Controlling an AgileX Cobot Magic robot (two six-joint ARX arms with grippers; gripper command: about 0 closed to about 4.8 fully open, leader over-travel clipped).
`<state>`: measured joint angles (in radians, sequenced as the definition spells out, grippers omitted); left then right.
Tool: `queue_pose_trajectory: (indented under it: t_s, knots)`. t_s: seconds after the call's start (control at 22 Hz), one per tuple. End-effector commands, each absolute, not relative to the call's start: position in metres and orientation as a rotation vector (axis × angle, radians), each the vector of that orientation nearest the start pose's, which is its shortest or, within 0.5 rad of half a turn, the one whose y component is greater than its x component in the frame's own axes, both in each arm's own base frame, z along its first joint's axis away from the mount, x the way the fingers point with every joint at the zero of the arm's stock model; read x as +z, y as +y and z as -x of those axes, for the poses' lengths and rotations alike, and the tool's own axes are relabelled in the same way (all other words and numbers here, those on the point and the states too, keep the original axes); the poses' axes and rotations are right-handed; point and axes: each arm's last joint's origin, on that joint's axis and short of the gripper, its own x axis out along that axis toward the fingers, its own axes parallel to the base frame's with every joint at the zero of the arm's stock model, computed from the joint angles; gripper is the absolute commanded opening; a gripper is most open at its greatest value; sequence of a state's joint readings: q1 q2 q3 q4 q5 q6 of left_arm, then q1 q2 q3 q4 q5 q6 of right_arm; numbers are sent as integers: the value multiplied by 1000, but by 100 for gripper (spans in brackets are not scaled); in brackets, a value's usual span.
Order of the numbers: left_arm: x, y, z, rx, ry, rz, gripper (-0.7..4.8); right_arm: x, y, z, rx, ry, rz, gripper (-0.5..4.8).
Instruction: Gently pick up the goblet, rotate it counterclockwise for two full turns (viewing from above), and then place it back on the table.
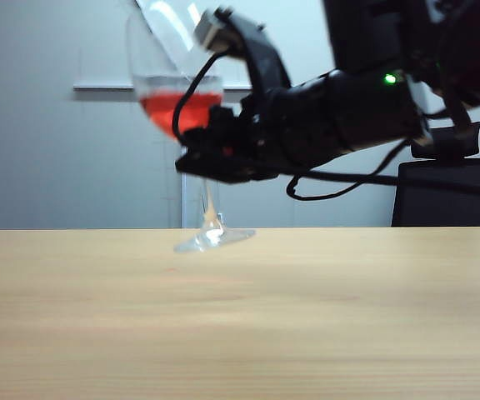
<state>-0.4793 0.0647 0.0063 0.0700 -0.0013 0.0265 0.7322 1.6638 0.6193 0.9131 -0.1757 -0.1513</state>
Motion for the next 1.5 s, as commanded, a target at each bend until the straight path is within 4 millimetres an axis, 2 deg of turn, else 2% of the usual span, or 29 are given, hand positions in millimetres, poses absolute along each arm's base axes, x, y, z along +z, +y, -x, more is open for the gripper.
queue_pose_trajectory:
  t_s: [0.05,0.23,0.27,0.46,0.64,0.77,1.05,1.27,1.5]
  knots:
    - [169,-47,-90,-480,-33,-20,-5,185,208,-225,901,-75,4,-7]
    - [169,-47,-90,-479,-33,-20,-5,182,194,-220,891,-69,-182,-7]
    - [169,-47,-90,-479,-33,-20,-5,180,188,-221,884,-45,-263,-7]
    - [169,-47,-90,-479,-33,-20,-5,178,174,-229,887,28,-401,-7]
    - [169,-47,-90,-479,-33,-20,-5,178,167,-235,867,58,-453,-7]
    - [169,-47,-90,-479,-33,-20,-5,175,166,-242,836,158,-501,-7]
    - [170,-47,-90,-479,-34,-19,-5,177,176,-259,787,289,-445,-7]
    - [170,-47,-89,-480,-38,-18,-5,186,186,-271,781,316,-277,-7]
    - [171,-46,-88,-479,-57,-14,-5,189,192,-273,778,329,-165,-7]
